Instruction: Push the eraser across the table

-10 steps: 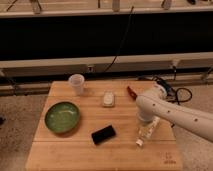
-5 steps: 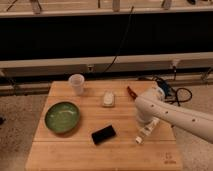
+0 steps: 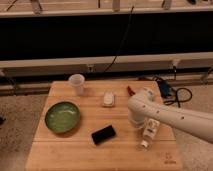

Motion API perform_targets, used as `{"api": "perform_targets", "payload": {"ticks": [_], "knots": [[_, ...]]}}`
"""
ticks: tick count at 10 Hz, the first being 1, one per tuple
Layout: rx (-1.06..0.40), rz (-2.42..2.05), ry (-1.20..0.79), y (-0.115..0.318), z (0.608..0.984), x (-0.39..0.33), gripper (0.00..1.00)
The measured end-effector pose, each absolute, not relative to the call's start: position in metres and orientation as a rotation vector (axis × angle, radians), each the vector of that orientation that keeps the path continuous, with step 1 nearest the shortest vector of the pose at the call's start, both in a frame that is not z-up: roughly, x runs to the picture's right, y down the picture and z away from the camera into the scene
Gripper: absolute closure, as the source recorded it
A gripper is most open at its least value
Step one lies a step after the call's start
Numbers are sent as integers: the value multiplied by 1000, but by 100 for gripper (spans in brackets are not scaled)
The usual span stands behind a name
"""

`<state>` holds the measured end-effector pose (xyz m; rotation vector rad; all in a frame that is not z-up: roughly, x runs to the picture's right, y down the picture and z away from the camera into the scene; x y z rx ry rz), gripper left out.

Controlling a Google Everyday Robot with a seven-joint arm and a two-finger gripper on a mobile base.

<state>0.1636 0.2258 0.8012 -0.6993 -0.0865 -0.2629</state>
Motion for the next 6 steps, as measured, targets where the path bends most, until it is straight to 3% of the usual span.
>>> {"api": "perform_targets", "payload": {"ticks": [6], "knots": [[-750,-390,-138,237,817,117,100]]}}
